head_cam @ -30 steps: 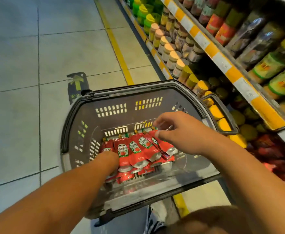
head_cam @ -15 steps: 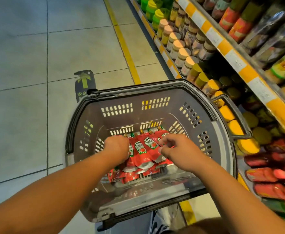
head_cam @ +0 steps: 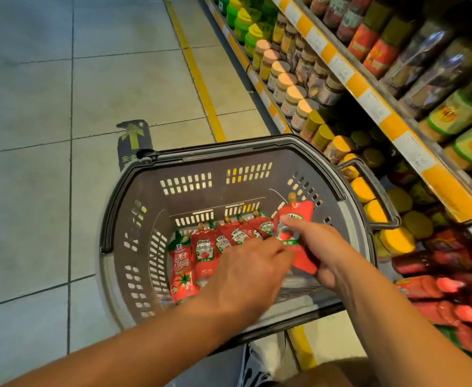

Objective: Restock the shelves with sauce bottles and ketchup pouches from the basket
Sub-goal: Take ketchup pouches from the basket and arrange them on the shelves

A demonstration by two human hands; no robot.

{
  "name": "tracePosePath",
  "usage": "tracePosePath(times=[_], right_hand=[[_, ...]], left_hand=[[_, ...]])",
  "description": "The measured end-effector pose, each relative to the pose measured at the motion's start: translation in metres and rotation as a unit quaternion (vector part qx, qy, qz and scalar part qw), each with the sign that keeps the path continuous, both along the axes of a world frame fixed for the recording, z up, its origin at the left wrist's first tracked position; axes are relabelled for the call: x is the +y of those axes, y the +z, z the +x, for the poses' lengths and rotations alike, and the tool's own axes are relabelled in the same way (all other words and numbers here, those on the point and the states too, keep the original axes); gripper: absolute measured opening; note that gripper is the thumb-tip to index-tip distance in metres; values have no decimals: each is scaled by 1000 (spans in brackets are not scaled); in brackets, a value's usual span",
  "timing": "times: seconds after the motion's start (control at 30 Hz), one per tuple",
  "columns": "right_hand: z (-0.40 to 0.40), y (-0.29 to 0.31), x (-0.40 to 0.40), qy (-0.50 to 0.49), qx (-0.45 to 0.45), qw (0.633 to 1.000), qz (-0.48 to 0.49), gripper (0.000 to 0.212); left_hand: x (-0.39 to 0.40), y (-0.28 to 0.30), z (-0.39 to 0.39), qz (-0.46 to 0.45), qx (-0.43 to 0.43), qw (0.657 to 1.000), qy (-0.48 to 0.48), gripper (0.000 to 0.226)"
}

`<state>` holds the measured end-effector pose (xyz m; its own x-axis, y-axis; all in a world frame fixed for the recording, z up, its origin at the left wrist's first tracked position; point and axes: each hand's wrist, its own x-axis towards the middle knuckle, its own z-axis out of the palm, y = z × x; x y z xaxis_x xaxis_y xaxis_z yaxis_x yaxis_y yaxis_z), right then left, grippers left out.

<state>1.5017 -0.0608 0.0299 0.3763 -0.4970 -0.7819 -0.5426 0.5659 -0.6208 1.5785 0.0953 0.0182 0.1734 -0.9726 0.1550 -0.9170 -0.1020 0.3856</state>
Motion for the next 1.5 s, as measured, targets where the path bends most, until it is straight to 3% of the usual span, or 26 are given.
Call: tracePosePath(times=[0.1,0.17,0.23,0.3,0.43,0.47,0.57,0.67,0.73,0.83,0.9,1.17,1.3,1.5], right_hand=[[-11,-5,-6,-19,14,998,-58,28],[-15,-7,-10,-38,2,998,-58,27],[-16,-6,-14,-48,-18,997,-60,28],[-16,-3,-16,-48,-45,996,-58,27],[-19,4,-18,-45,-85,994,-44,27],[-20,4,-19,-42,-90,994,-42,28],[-24,2,-25,-35,-96,994,-35,28],[-32,-3,-32,-35,-94,994,-37,32],[-37,-5,-36,-37,-91,994,-39,32],[-45,-6,-42,-39,-86,995,-46,29],[-50,-6,-44,-44,-83,994,-53,27],[-60,5,-43,-56,-105,991,-65,26],[-65,17,-39,-70,-138,985,-76,29],[-83,50,-25,-81,-189,974,-98,32]], left_hand=[[3,-5,-6,-35,127,991,18,31],[-4,-8,15,-27,252,959,128,25],[-19,-34,53,40,355,894,272,19],[-26,-74,90,130,382,831,382,16],[-6,-170,122,195,505,664,516,24],[4,-204,125,216,520,642,521,27],[16,-264,119,295,492,634,519,45],[4,-219,95,290,425,670,534,41],[0,-212,89,295,427,664,538,39],[1,-212,87,289,476,627,545,49],[2,-212,88,290,497,608,547,45],[8,-180,106,264,485,634,542,29],[21,-160,120,231,536,628,515,45],[19,-64,81,94,626,664,398,9]])
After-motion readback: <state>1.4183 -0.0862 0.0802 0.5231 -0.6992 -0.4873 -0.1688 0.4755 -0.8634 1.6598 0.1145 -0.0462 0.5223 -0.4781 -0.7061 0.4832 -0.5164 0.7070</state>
